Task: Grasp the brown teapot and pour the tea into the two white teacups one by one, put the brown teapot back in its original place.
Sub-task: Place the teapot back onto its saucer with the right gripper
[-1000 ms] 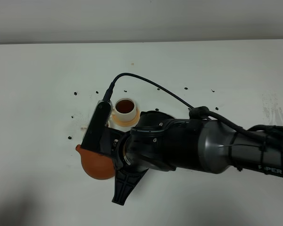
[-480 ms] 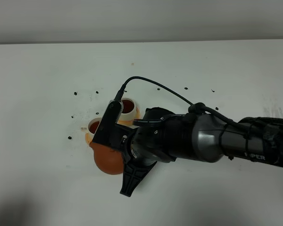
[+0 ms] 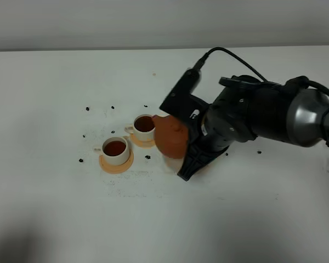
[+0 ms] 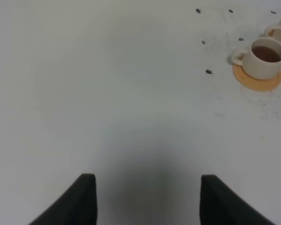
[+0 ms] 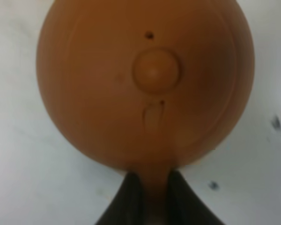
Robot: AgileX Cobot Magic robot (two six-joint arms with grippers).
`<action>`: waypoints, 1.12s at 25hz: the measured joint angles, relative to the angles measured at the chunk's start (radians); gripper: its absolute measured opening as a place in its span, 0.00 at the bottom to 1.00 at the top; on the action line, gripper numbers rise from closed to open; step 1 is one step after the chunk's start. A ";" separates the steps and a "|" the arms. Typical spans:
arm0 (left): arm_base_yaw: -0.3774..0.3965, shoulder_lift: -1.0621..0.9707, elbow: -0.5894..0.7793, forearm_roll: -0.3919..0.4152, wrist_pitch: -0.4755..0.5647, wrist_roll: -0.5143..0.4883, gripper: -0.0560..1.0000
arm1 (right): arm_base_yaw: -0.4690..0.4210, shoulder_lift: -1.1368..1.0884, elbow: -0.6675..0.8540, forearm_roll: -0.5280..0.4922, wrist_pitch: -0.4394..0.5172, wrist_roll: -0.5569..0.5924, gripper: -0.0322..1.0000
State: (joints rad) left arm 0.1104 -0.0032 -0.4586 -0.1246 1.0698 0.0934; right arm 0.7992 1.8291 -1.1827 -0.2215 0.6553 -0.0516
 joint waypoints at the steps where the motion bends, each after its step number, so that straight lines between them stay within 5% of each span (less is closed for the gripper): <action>1: 0.000 0.000 0.000 0.000 0.000 0.000 0.54 | -0.016 0.000 0.016 0.004 -0.012 0.000 0.14; 11: 0.000 0.000 0.000 0.000 0.000 0.000 0.54 | -0.065 0.026 0.060 0.064 -0.117 0.000 0.14; 24: 0.000 0.000 0.000 0.000 0.000 0.000 0.54 | -0.079 0.076 0.060 0.118 -0.117 -0.028 0.14; 28: 0.000 0.000 0.000 0.000 0.000 0.000 0.54 | -0.079 0.076 0.060 0.121 -0.115 -0.028 0.23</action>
State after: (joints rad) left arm 0.1104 -0.0032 -0.4586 -0.1246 1.0698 0.0934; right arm 0.7201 1.9047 -1.1228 -0.1003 0.5400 -0.0796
